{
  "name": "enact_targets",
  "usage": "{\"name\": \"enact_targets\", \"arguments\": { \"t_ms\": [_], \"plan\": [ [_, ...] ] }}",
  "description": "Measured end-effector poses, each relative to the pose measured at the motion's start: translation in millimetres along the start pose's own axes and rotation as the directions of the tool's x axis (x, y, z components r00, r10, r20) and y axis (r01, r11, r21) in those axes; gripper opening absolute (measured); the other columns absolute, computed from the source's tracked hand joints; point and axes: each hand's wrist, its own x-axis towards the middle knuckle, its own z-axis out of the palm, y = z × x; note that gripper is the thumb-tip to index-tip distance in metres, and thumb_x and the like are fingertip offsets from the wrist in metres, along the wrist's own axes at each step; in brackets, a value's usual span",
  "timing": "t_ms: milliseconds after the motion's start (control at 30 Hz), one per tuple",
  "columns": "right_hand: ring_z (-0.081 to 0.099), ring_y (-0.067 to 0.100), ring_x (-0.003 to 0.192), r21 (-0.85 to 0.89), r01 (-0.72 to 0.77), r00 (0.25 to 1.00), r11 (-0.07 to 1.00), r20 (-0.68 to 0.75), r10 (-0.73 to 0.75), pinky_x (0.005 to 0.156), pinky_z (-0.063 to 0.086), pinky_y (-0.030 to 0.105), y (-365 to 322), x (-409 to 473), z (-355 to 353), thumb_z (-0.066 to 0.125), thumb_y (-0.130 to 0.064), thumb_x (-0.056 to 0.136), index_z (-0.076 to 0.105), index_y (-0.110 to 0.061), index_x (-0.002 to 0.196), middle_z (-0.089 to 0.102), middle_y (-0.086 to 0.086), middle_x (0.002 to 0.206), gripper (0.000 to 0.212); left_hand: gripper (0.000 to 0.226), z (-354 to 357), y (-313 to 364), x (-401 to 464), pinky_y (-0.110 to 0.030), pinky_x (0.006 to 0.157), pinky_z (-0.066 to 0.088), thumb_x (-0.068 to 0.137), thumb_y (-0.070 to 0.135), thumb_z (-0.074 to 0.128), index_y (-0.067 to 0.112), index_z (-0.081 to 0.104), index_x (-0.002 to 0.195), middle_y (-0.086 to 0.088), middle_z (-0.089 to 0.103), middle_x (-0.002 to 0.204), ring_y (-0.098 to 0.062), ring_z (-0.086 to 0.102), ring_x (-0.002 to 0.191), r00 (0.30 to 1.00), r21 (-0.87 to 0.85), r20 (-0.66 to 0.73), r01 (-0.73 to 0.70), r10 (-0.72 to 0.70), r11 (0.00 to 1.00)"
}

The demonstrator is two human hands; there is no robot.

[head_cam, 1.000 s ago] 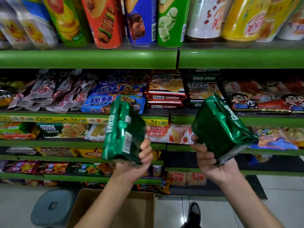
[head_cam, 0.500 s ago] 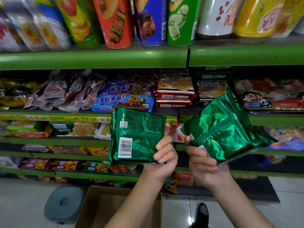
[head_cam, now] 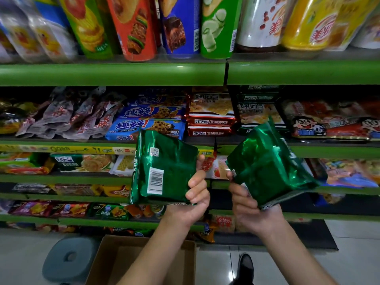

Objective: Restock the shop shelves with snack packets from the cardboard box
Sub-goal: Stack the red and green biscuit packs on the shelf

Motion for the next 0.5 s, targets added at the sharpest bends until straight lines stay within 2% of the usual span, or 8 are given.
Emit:
{"name": "enact_targets", "arguments": {
  "t_ms": [67,100,200,300,367,433,467,500],
  "plan": [
    [0.059,0.019,0.045,-0.209,0.122,0.969,0.970,-0.185,-0.162,0.036,0.046,0.023,-10,-4,2,0.083,-0.030,0.070,0.077,-0.005,0.083,0.064,0.013,0.068,0.029,0.041,-3,7,-2,-0.025,0.044,0.044,0.091,0.022,0.065,0.000,0.053,0.123,-0.008,0.055,0.067,-0.015,0.052,0.046,0.998,0.181,-0.034,-0.053,0.060,0.982],
    [0.067,0.024,0.053,-0.310,0.158,0.923,0.937,-0.291,-0.252,0.044,0.052,0.027,-17,-6,0,0.086,-0.038,0.064,0.079,-0.010,0.082,0.071,0.014,0.078,0.034,0.043,-4,14,-4,-0.024,0.043,0.045,0.090,0.027,0.068,0.001,0.054,0.121,-0.008,0.055,0.067,-0.015,0.054,0.047,0.993,0.266,-0.071,-0.077,0.099,0.961],
    [0.076,0.028,0.087,-0.586,0.186,0.839,0.789,-0.324,-0.438,0.076,0.054,0.040,-35,-12,1,0.064,-0.055,0.082,0.080,-0.025,0.097,0.077,0.010,0.107,0.037,0.039,3,35,-12,-0.025,0.044,0.049,0.092,0.041,0.058,0.007,0.066,0.110,-0.006,0.064,0.071,-0.017,0.062,0.051,0.951,0.467,-0.204,-0.116,0.234,0.877],
    [0.072,0.024,0.105,-0.788,0.174,0.754,0.591,-0.279,-0.595,0.102,0.048,0.050,-45,-19,3,0.057,-0.054,0.091,0.077,-0.027,0.106,0.075,0.003,0.114,0.036,0.035,19,47,-19,-0.031,0.054,0.059,0.080,0.047,0.065,0.020,0.082,0.095,-0.005,0.079,0.089,-0.021,0.076,0.070,0.866,0.570,-0.357,-0.094,0.349,0.817],
    [0.065,0.002,0.110,-0.902,0.132,0.696,0.412,-0.211,-0.686,0.101,0.046,0.042,-44,-22,8,0.053,-0.064,0.088,0.068,-0.039,0.118,0.068,-0.023,0.120,0.042,0.035,29,46,-19,-0.033,0.056,0.061,0.075,0.047,0.069,0.021,0.082,0.094,-0.005,0.079,0.097,-0.023,0.077,0.077,0.841,0.627,-0.376,-0.077,0.388,0.775],
    [0.050,-0.031,0.092,-0.969,0.081,0.652,0.234,-0.126,-0.748,0.083,0.039,0.025,-40,-23,20,0.046,-0.069,0.088,0.055,-0.072,0.107,0.052,-0.057,0.099,0.021,0.028,38,38,-15,-0.035,0.059,0.062,0.074,0.046,0.071,0.023,0.081,0.087,-0.003,0.072,0.096,-0.026,0.072,0.078,0.828,0.665,-0.393,-0.043,0.399,0.745],
    [0.047,-0.035,0.089,-0.981,0.058,0.653,0.183,-0.102,-0.751,0.080,0.036,0.022,-38,-24,23,0.042,-0.072,0.087,0.051,-0.076,0.101,0.049,-0.060,0.094,0.017,0.025,42,32,-12,-0.037,0.063,0.061,0.075,0.045,0.071,0.024,0.080,0.085,-0.003,0.069,0.097,-0.027,0.070,0.080,0.829,0.671,-0.398,-0.028,0.392,0.741],
    [0.047,-0.031,0.097,-0.987,0.045,0.657,0.155,-0.088,-0.748,0.084,0.037,0.023,-36,-23,23,0.040,-0.076,0.084,0.051,-0.072,0.110,0.051,-0.056,0.103,0.029,0.024,46,26,-8,-0.039,0.065,0.061,0.078,0.044,0.070,0.024,0.081,0.086,-0.004,0.071,0.099,-0.029,0.072,0.083,0.833,0.680,-0.399,-0.011,0.382,0.733]
  ]
}}
